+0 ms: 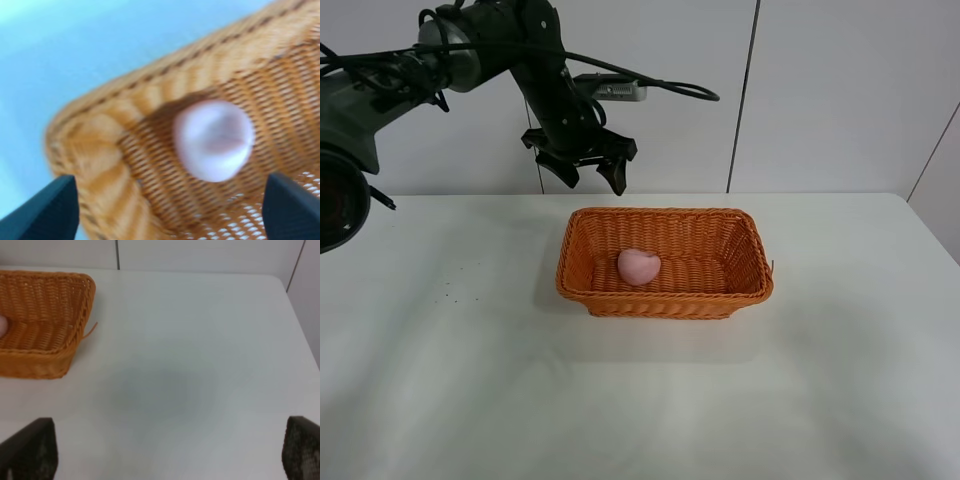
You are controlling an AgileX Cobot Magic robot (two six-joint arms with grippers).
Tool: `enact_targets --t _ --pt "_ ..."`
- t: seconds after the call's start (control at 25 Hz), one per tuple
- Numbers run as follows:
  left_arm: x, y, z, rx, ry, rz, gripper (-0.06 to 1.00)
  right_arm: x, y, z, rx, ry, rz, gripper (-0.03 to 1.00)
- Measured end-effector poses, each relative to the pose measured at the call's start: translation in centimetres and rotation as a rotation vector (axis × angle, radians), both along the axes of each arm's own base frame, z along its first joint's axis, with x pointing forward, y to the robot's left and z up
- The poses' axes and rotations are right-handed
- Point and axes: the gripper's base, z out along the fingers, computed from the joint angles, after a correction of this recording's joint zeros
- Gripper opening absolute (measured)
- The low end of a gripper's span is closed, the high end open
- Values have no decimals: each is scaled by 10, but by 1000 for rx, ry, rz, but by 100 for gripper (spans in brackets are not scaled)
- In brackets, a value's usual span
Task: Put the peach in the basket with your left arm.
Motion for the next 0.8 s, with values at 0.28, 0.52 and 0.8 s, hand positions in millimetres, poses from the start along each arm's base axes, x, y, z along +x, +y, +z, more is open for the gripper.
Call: enact_targets --t 0.28,0.52,0.8 --pt "29 85 -6 68 -4 167 77 0 0 0 0 0 0 69" --pt "43 179 -14 90 26 357 77 0 0 0 0 0 0 69" --pt "39 216 -26 94 78 431 77 0 0 0 0 0 0 69"
